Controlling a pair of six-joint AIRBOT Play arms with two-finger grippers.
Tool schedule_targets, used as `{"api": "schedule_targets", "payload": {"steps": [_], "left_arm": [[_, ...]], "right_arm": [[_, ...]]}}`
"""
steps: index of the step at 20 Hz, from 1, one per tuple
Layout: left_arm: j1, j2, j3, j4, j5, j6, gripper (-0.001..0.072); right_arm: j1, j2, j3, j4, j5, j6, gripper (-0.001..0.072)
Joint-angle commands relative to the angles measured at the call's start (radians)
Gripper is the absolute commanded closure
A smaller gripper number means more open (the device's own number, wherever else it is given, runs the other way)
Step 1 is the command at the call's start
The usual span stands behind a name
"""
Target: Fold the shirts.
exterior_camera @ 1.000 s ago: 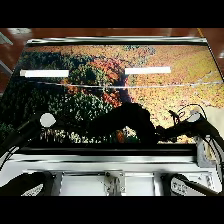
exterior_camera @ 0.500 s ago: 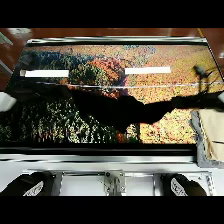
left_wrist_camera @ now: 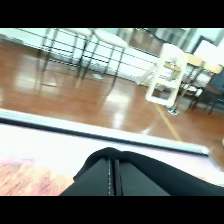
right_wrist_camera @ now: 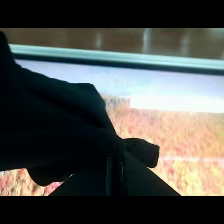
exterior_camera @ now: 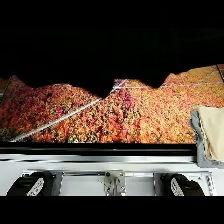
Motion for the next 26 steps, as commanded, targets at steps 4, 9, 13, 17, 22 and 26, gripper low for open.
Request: {"api": "schedule_targets", "payload": {"steps": [4, 9, 13, 17, 22, 26], "left_arm": [[0.020, 0.019, -0.102, 0.202, -0.332, 0.056, 0.0666], [0.019, 0.000, -0.327, 0.185, -0.294, 0.055, 0.0666], [0.019, -0.057, -0.518, 0.054, -0.225, 0.056, 0.0666], [0.019, -0.183, -0.669, -0.011, -0.017, 0.055, 0.0666], [0.019, -0.445, -0.690, -0.146, 0.061, 0.048, 0.0666], [0.019, -0.587, -0.690, -0.243, 0.092, 0.048, 0.0665]], "right_arm": [[-0.001, -0.041, -0.050, -0.087, 0.357, 0.087, 0.0653], [0.000, -0.077, -0.349, -0.022, 0.275, 0.111, 0.0653], [0.000, -0.161, -0.554, 0.179, 0.060, 0.101, 0.0653], [0.000, -0.329, -0.591, 0.245, -0.100, 0.096, 0.0653], [0.000, -0.561, -0.591, 0.289, -0.184, 0.093, 0.0653], [0.000, -0.656, -0.591, 0.365, -0.230, 0.092, 0.0653]]}}
